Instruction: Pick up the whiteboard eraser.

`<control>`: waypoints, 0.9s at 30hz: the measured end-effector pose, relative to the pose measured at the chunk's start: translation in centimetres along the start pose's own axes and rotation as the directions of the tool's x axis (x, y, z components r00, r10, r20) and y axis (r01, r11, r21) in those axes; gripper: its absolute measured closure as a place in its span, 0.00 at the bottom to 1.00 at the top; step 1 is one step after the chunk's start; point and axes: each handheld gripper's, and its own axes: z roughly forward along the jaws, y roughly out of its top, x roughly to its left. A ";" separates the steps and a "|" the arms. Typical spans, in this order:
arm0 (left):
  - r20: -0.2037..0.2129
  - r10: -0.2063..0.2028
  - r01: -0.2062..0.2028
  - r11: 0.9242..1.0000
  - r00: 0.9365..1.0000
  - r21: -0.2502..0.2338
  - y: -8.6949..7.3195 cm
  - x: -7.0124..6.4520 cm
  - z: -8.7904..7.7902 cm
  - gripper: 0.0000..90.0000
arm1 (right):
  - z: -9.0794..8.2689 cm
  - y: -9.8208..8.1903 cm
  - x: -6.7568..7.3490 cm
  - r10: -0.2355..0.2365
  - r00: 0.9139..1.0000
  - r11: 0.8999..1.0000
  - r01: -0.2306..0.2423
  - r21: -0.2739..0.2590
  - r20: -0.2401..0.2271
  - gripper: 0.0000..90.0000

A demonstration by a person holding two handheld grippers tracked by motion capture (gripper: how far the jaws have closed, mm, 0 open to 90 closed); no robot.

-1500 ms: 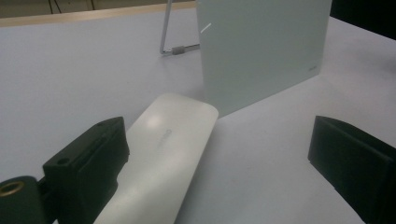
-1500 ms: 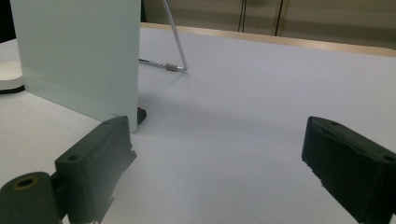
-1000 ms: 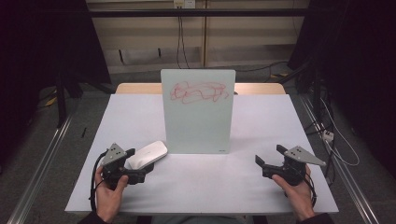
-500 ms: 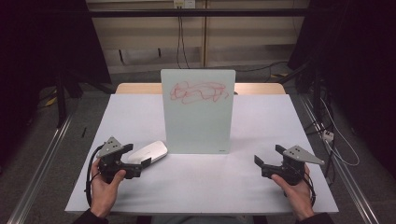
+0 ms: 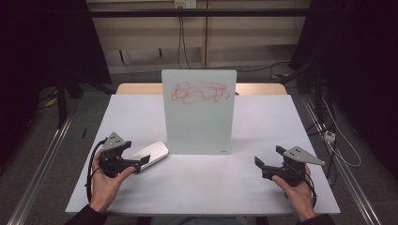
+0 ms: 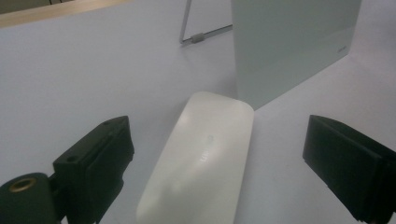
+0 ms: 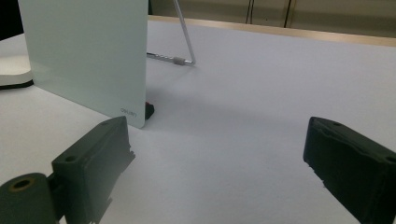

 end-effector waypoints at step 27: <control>0.088 0.071 -0.084 0.984 0.994 0.158 2.4 1.2 3.9 0.09 | 0.1 0.0 0.1 0.007 1.000 1.000 -0.007 0.006 -0.012 0.08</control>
